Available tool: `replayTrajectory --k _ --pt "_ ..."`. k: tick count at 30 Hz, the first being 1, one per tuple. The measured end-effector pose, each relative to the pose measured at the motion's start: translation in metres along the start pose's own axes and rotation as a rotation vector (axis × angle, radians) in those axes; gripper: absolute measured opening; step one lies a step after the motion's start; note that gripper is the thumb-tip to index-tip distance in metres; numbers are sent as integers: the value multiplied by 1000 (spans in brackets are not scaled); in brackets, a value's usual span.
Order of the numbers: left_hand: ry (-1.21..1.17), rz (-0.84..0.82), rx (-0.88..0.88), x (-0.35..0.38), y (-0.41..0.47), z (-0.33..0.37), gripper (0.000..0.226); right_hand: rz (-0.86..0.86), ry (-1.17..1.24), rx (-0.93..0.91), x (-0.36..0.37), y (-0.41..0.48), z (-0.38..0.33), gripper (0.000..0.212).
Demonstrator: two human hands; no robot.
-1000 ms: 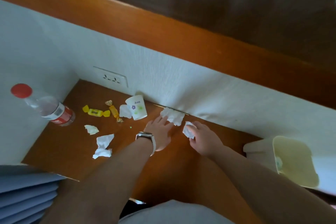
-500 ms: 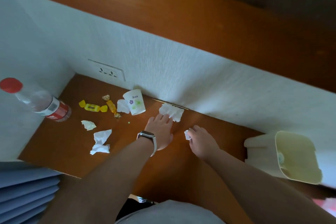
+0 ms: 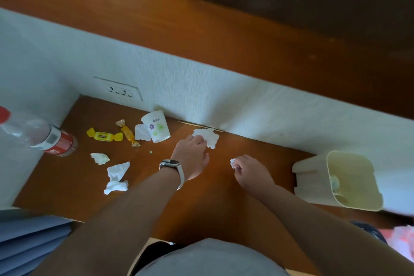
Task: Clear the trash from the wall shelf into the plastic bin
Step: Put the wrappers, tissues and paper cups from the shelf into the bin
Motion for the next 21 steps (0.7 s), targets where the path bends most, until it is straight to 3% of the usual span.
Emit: replayTrajectory --k 11,21 --pt "-223 193 267 -61 3 81 29 268 91 151 -87 -43 26 10" --pt "-417 156 530 -96 23 233 30 459 111 356 -171 -118 110 10"
Point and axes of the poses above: each hand's wrist, its own y-axis towards the middle knuckle, its own x-axis out of the palm, z = x × y, the point moved 6 cm from there along y, towards the middle knuckle, and after that the axes turned 9 degrees about z, right-handed, at the moved point
